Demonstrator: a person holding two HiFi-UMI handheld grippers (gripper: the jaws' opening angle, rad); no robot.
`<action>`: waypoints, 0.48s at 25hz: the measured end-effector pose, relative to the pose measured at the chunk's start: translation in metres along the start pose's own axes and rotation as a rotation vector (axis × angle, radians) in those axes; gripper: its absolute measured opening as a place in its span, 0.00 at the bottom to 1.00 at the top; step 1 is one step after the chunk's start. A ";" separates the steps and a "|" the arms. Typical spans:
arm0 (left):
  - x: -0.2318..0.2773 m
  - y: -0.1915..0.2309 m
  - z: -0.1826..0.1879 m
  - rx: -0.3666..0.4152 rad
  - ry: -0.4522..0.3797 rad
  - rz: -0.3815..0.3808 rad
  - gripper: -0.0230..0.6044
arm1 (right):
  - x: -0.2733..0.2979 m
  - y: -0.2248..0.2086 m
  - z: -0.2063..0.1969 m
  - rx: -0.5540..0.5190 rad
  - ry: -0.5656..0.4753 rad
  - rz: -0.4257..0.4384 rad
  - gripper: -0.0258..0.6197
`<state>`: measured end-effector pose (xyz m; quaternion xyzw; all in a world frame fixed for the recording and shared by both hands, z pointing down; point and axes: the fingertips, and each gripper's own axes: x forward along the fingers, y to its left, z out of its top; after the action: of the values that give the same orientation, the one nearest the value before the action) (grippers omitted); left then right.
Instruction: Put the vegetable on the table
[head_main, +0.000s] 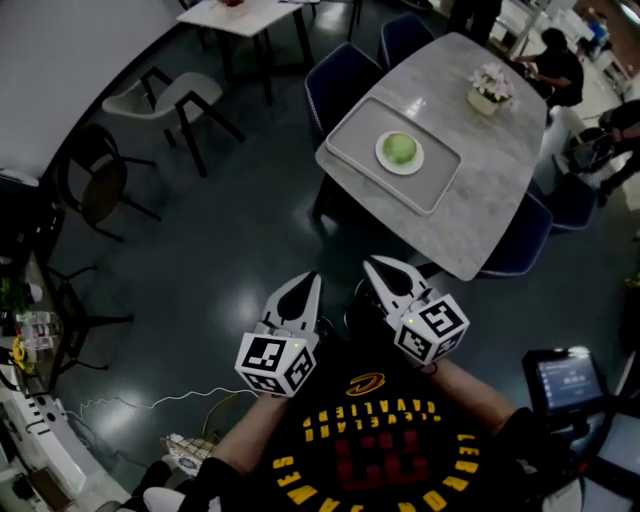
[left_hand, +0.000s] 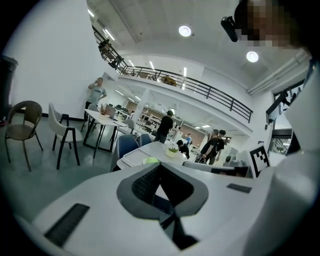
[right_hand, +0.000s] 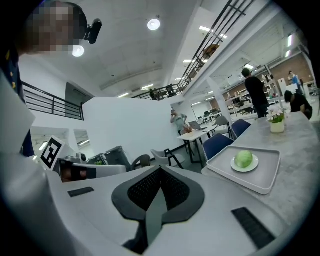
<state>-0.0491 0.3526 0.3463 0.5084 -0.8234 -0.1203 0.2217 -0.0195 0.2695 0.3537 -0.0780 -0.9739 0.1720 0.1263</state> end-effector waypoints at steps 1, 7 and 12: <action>0.007 0.001 0.002 0.002 0.008 -0.010 0.04 | 0.002 -0.005 0.002 0.005 -0.002 -0.010 0.05; 0.051 0.017 0.027 0.035 0.024 -0.005 0.04 | 0.033 -0.042 0.025 0.035 -0.028 -0.018 0.05; 0.100 0.037 0.053 0.058 0.035 0.036 0.04 | 0.076 -0.083 0.051 0.064 -0.036 0.022 0.05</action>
<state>-0.1424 0.2787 0.3404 0.5016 -0.8316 -0.0832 0.2234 -0.1151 0.1914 0.3529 -0.0816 -0.9690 0.2058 0.1092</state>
